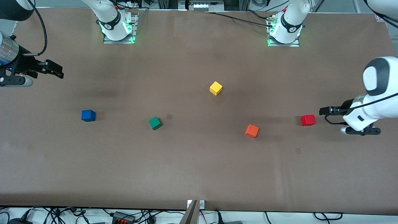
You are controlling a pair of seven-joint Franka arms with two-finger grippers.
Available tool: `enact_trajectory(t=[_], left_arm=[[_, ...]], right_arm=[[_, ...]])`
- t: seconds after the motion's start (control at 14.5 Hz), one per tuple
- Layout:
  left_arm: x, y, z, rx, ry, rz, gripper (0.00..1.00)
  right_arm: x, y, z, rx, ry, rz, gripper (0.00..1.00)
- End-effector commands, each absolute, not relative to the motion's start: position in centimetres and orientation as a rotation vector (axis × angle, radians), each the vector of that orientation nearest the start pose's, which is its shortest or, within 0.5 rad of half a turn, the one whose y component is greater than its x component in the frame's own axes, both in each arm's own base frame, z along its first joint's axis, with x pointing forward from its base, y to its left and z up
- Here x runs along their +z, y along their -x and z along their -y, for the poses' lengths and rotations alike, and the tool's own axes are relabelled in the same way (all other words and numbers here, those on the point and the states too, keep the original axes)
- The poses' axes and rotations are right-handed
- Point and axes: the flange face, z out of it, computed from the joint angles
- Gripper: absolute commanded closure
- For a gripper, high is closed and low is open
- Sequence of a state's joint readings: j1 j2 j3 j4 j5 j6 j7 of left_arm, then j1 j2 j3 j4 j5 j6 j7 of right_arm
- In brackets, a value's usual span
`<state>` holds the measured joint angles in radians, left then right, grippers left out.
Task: Pass red block to right arm, stack on blue
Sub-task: 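Move the left gripper down over the red cube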
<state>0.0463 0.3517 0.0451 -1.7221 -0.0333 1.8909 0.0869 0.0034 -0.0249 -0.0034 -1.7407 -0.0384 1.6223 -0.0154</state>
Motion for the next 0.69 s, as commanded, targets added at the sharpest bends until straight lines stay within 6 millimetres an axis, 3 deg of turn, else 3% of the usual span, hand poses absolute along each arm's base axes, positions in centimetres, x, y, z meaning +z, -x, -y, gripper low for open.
enact_trajectory(t=[0.0, 0.21, 0.28, 0.41, 0.62], left_arm=[[33.4, -61.1, -5.8, 0.191, 3.154, 0.008, 0.00], [30.1, -60.0, -5.9, 0.110, 3.151, 0.012, 0.00], [27.6, -59.3, -6.0, 0.079, 3.143, 0.009, 0.00], [24.3, -58.3, -6.2, -0.009, 3.135, 0.011, 0.00], [22.2, -58.2, -6.8, -0.035, 3.129, -0.059, 0.00]], right_arm=[[56.8, -53.9, 0.2, 0.152, 3.189, 0.039, 0.00], [56.5, -54.0, 0.2, 0.159, 3.188, 0.037, 0.00], [56.5, -54.1, 0.2, 0.157, 3.188, 0.034, 0.00], [56.5, -54.3, -0.3, 0.139, 3.186, 0.051, 0.00], [55.9, -55.1, -0.6, 0.097, 3.172, 0.048, 0.00]])
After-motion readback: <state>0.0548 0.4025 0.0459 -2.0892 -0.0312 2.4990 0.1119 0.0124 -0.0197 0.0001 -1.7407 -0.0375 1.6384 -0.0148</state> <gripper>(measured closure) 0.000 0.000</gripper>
